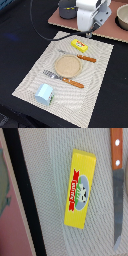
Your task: Interact with the objects in diverse but meaningful ways.
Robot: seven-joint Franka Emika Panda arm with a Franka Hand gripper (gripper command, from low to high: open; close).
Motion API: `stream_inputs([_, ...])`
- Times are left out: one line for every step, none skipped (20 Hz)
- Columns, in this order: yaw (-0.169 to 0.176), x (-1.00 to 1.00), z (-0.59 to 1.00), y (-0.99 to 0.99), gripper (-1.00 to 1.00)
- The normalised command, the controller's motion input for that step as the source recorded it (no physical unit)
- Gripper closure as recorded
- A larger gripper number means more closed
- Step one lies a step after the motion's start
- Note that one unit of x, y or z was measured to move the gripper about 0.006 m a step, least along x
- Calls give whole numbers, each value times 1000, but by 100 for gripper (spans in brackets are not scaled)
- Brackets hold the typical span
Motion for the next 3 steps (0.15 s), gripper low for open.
stream_inputs([-63, 323, 31, -423, -100])
stream_inputs([-79, 209, 0, 0, -100])
stream_inputs([0, 80, 0, 160, -100])
